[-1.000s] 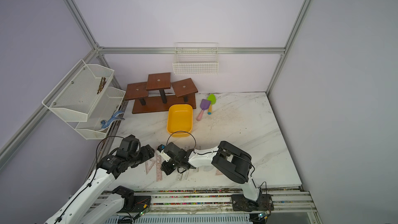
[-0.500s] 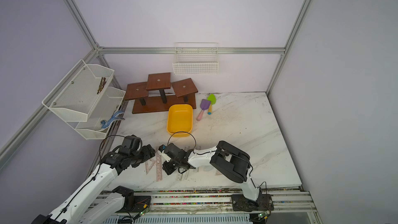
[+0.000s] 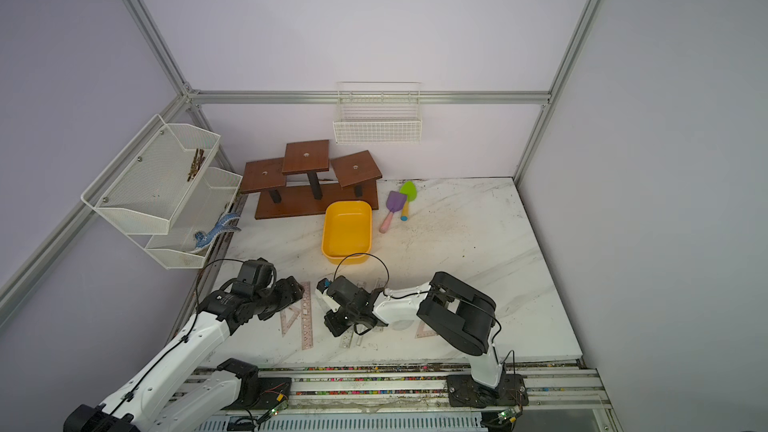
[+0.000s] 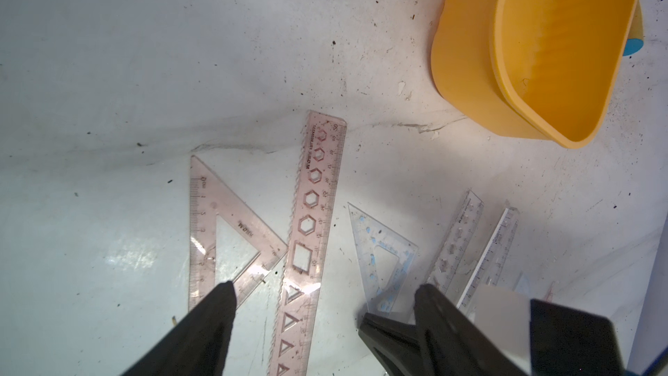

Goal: Put the scattered rulers into the storage box
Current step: Pick up the ruler from the center of the board.

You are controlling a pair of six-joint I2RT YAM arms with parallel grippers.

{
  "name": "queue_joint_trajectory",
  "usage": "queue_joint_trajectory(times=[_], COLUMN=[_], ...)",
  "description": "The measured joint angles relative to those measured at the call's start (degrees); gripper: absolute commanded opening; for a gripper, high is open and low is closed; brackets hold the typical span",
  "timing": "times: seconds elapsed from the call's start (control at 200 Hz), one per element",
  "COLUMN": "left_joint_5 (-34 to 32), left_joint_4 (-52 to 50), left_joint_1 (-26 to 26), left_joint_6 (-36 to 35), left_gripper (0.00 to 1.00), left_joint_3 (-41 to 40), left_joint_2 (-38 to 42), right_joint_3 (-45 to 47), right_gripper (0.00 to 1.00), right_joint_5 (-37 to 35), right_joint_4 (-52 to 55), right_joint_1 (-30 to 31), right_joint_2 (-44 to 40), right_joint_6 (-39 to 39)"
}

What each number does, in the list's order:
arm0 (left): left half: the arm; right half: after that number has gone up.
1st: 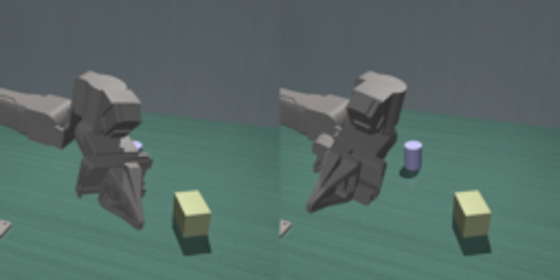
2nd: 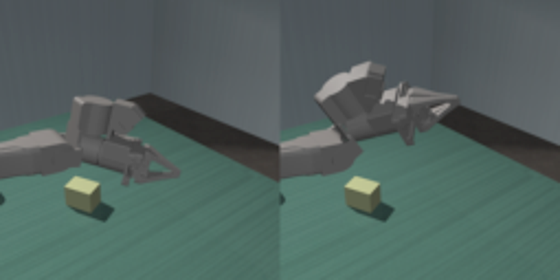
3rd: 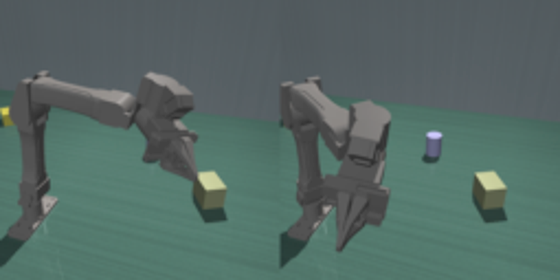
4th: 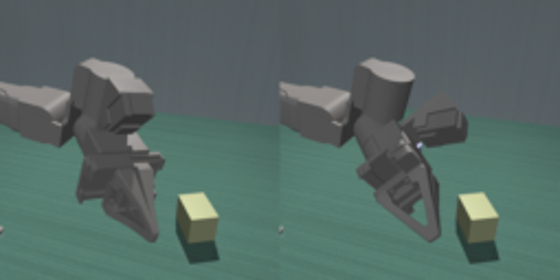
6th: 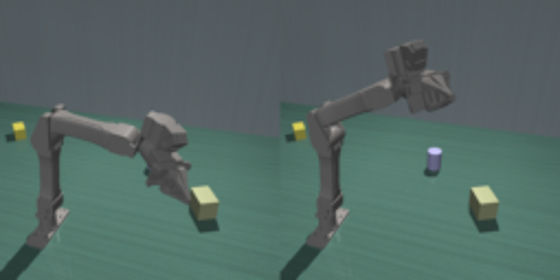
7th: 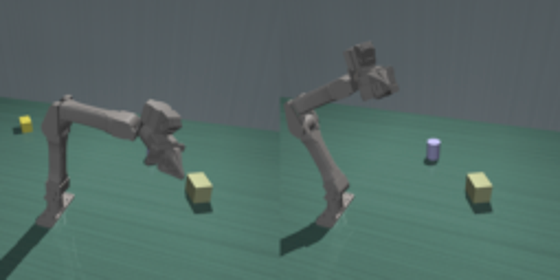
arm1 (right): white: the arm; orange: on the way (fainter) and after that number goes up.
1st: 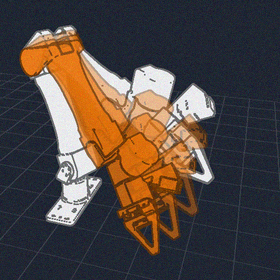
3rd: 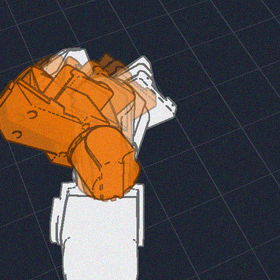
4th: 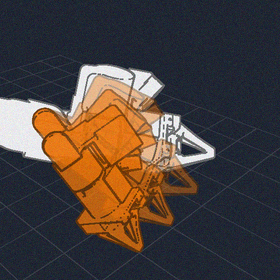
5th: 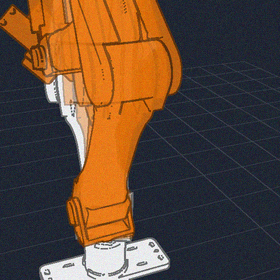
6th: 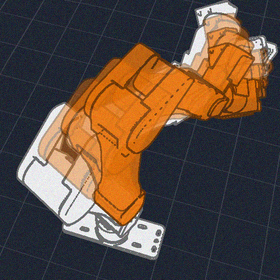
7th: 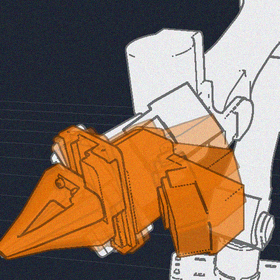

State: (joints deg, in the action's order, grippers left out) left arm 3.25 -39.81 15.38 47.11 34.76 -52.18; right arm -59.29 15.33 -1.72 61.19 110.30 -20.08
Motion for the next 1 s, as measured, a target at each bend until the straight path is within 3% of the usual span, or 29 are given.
queue_joint_trajectory(times=[0.17,0.375,0.575,1.0], left_joint_5=[2.71,9.53,13.16,15.85], left_joint_4=[2.75,9.29,14.14,17.97], left_joint_1=[0.00,0.00,0.00,0.00], left_joint_6=[-1.09,-3.28,-3.91,-4.74], left_gripper=[0.83,0.85,0.85,0.85], left_joint_3=[-0.92,-1.79,-1.77,-1.62], left_joint_2=[-0.63,-4.55,-10.25,-15.76], right_joint_3=[1.42,5.81,7.08,7.23], right_gripper=[0.14,0.06,0.03,0.00], right_joint_5=[1.33,2.05,2.56,3.15], right_joint_4=[-0.20,-6.27,-10.91,-10.91], right_joint_1=[-1.33,-3.98,-7.78,-7.82], right_joint_2=[-2.36,-9.84,-6.38,-3.02], right_joint_6=[-0.09,-3.96,-6.71,-7.08])
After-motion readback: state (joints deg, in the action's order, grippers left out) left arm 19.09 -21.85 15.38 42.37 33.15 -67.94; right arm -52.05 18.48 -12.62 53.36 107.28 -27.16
